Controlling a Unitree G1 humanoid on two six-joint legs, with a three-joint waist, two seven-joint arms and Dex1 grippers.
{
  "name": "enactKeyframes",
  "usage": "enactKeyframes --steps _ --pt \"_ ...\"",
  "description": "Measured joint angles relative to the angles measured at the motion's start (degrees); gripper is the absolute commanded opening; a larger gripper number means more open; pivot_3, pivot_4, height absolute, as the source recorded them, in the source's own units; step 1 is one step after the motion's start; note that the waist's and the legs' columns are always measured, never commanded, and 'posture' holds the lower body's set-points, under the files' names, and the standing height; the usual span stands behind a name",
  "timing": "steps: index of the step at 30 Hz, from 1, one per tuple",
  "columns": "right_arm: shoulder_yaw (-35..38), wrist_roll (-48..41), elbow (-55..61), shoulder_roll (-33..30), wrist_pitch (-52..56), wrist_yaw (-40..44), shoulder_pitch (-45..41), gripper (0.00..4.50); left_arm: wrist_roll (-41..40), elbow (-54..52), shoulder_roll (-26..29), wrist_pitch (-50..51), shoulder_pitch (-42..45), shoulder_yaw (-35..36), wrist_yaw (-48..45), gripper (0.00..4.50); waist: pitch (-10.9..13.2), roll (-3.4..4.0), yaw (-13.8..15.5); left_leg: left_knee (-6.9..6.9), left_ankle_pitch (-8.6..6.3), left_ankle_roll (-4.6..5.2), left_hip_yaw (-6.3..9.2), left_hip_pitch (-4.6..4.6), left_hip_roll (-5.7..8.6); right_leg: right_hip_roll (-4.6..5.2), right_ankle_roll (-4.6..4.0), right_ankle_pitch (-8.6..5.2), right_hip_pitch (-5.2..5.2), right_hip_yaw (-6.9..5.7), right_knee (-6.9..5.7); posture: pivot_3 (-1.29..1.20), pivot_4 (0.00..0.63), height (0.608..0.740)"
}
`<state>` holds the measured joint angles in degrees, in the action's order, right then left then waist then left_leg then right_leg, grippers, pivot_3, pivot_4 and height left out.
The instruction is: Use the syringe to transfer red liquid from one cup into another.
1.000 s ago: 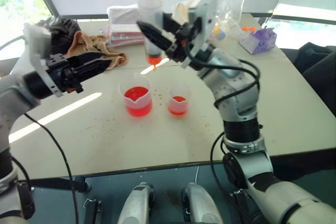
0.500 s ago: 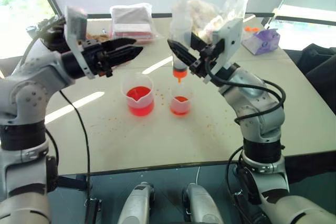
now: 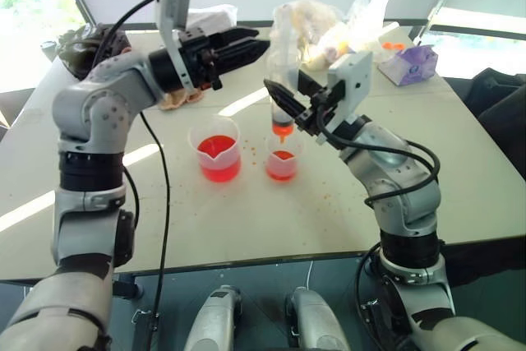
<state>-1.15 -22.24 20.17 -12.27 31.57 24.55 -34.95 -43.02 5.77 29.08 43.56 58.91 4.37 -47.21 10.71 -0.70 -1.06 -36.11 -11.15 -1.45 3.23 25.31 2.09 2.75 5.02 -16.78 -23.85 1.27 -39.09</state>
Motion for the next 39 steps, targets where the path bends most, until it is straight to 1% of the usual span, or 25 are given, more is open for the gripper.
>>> enactKeyframes --steps 12,23,27,39 --pt "-0.43 0.21 -0.33 0.00 -2.38 -0.02 0.88 1.39 2.37 2.03 -0.71 -0.24 1.57 -0.32 -3.12 2.18 0.00 0.00 0.09 -0.03 0.00 0.00 0.02 0.00 0.00 0.00 0.00 0.00 0.02 0.00 0.00 0.00 0.150 0.736" --pt "-0.55 0.76 -3.78 -0.27 -3.68 0.70 0.91 1.39 2.46 0.02 2.85 -0.03 0.99 -0.05 -5.18 2.18 0.00 0.00 0.02 -0.02 0.00 0.00 0.03 0.00 -0.01 -0.01 0.00 0.00 0.02 0.01 0.00 0.00 0.150 0.736" --pt "-0.37 1.00 -4.73 -1.24 -4.44 1.21 0.90 1.39 2.37 -0.18 3.43 0.69 0.11 1.22 -5.07 2.18 0.01 -0.01 0.15 -0.04 0.00 0.00 0.04 0.00 0.00 0.00 0.00 0.00 0.04 0.00 0.00 0.00 0.150 0.736" --pt "-0.45 1.75 -4.99 -1.59 -4.50 1.65 0.90 1.39 4.09 2.93 -0.14 -0.69 2.54 0.08 -6.47 2.18 0.01 -0.01 0.08 -0.04 0.00 0.00 0.04 -0.01 0.00 -0.03 0.00 0.00 0.05 -0.01 0.00 0.00 0.150 0.736"
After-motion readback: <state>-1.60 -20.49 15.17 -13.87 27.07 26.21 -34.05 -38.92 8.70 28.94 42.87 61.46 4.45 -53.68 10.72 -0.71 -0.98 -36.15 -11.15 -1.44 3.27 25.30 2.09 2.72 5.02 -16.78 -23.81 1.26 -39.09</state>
